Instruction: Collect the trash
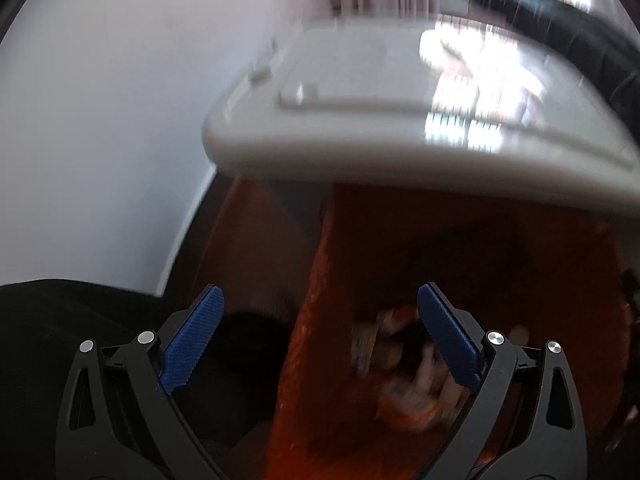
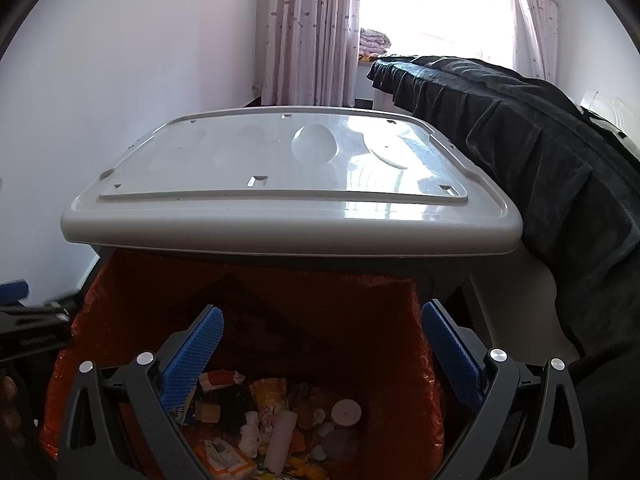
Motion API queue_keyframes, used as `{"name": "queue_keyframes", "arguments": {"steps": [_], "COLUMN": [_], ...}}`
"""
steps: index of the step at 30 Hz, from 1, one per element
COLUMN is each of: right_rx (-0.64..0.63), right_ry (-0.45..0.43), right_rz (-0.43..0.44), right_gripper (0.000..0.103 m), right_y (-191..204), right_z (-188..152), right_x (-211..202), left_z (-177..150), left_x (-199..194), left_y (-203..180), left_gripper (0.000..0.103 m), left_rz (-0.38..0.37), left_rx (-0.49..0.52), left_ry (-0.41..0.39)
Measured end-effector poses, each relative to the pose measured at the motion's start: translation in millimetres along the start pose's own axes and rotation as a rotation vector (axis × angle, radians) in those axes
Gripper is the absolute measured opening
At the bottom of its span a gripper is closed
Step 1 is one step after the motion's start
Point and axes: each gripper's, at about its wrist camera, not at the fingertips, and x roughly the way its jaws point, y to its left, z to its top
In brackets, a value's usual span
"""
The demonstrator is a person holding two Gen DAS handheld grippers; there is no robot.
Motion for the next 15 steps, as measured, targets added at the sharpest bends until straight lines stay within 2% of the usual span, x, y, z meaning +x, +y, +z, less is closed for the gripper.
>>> {"name": "queue_keyframes", "arguments": {"steps": [2, 5, 6, 15], "right_rx": [0.0, 0.002, 0.002, 0.001], "right_ry": [-0.004, -0.004, -0.003, -0.008], "right_rz": [0.0, -0.001, -0.002, -0.006], "right_gripper": [0.098, 0.098, 0.098, 0.098], "right_y": [-0.3, -0.9, -1.0, -0.5], "right_z": [0.2, -0.2, -0.1, -0.7], "right_x": [-0.1, 0.8, 1.1, 0.5], "left_z": [-1.7, -1.9, -1.8, -1.0], "left_x": [-1.0, -9.1, -11.6, -10.5], "left_y": [4.0, 10.7, 10.6, 8.0], "left_gripper": [0.095, 0.095, 0.095, 0.095], "left_rz": [-0.017, -0.155, -0.17, -0.143], "left_rx": [-0.021, -0.06, -0.066, -0.048], "left_ry": [-0.025, -0.056, -0.067, -0.072]}}
